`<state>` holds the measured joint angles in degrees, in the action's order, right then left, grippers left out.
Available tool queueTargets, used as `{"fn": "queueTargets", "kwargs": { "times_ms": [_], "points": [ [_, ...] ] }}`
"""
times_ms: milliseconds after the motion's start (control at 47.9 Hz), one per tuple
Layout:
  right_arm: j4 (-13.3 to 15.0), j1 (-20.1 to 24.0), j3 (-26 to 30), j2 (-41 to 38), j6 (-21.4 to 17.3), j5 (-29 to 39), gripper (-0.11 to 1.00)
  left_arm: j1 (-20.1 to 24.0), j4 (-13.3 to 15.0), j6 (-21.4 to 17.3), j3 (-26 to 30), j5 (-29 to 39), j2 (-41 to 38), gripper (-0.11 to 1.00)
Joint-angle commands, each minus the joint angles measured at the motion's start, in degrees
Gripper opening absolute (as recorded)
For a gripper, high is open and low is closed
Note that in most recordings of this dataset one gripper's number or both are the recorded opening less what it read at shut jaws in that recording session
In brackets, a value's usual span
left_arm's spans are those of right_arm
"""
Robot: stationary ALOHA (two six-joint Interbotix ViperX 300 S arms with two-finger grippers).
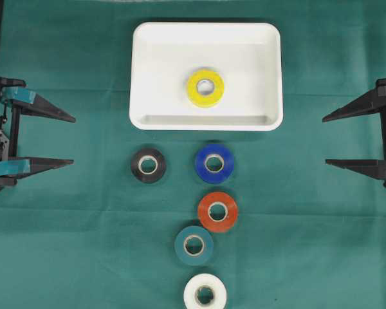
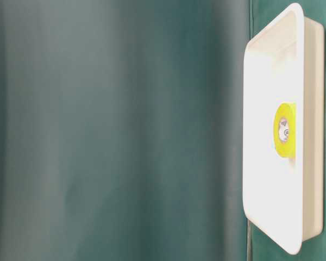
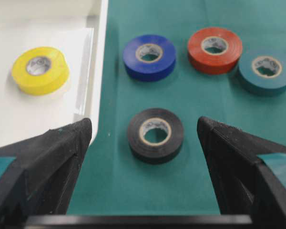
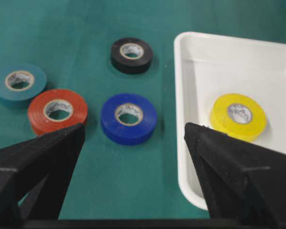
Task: Pick up the tape from a random location and place it into the white case.
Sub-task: 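Move the open right gripper toward the blue tape roll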
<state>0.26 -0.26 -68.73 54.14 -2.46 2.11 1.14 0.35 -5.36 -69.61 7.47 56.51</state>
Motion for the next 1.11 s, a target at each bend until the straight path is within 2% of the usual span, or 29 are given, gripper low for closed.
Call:
{"fn": "queueTargets", "kwargs": {
  "times_ms": [0, 501, 689, 793, 1085],
  "points": [
    [-0.09, 0.18, 0.62, -0.53, 0.0, -0.35, 0.91, -0.09, 0.09, 0.09, 0.7, -0.53, -0.26, 0.91],
    [-0.26, 0.44, 0.62, -0.53, -0.09, -0.18, 0.91, -0.09, 0.09, 0.0, 0.79, -0.53, -0.26, 0.91],
    [-0.44, 3.52, 0.79, -0.53, -0.18, -0.35, 0.91, -0.09, 0.09, 0.0, 0.79, -0.44, -0.26, 0.91],
    [-0.7, 3.6, 0.88, -0.62, -0.44, -0.53, 0.91, -0.18, 0.0, 0.0, 0.79, -0.53, -0.26, 0.91],
    [-0.7, 3.6, 2.37, -5.45, -1.14, -4.04, 0.91, -0.09, 0.09, 0.0, 0.79, -0.53, -0.26, 0.91]
  ]
}}
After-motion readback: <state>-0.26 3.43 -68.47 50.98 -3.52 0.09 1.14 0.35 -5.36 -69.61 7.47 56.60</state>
